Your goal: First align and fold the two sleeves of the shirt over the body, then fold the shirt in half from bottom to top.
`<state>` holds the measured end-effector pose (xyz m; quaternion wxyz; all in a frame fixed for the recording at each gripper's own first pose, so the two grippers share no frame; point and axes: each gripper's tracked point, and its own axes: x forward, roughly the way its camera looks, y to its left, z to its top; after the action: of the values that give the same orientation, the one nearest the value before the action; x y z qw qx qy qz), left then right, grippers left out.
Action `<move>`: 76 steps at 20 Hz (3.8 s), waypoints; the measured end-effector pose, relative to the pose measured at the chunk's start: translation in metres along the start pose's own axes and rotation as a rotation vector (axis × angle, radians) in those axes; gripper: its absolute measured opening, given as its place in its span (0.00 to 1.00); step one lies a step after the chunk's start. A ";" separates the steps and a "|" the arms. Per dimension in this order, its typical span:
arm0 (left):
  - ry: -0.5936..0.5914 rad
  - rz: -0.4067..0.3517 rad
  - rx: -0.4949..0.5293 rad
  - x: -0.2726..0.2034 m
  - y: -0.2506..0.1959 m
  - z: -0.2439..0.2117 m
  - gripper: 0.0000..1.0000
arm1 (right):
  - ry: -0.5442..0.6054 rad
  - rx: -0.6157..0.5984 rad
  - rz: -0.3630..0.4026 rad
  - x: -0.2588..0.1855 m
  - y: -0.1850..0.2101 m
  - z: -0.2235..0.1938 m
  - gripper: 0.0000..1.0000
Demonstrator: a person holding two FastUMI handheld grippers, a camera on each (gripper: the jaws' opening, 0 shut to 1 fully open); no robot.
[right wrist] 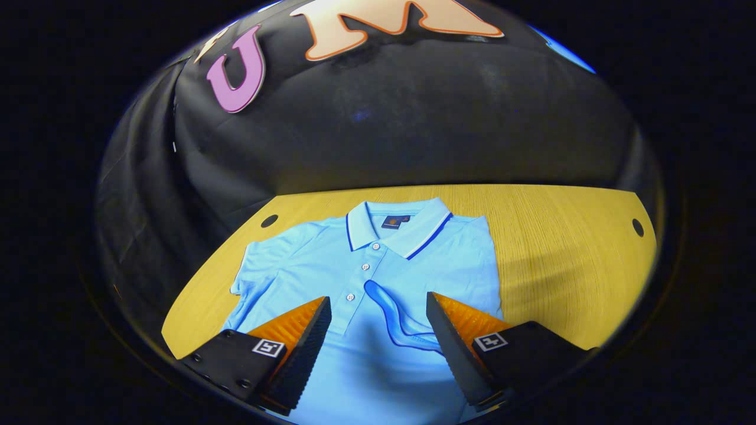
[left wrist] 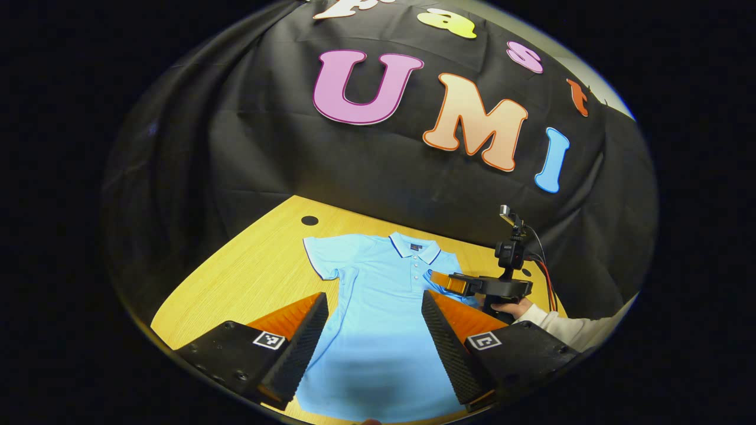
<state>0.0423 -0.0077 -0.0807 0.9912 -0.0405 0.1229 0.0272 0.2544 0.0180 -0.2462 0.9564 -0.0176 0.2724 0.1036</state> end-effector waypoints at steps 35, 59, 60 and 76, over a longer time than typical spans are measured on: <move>0.243 0.021 0.235 0.271 0.141 -0.054 0.55 | -0.054 0.273 -0.381 -0.239 -0.041 -0.086 0.94; 0.189 -0.236 0.540 0.243 -0.051 -0.067 0.89 | -0.090 0.238 -0.409 -0.273 -0.045 -0.099 0.98; 0.178 -0.238 0.545 0.233 -0.049 -0.066 0.96 | -0.096 0.243 -0.415 -0.279 -0.043 -0.103 0.98; 0.181 0.001 0.444 -0.029 0.067 -0.139 0.96 | -0.020 0.122 -0.313 -0.320 -0.001 -0.206 0.98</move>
<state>-0.0241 0.0452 -0.2130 0.9607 0.1764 0.2142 -0.0037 -0.1178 -0.0615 -0.2535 0.9628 -0.0005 0.2628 -0.0631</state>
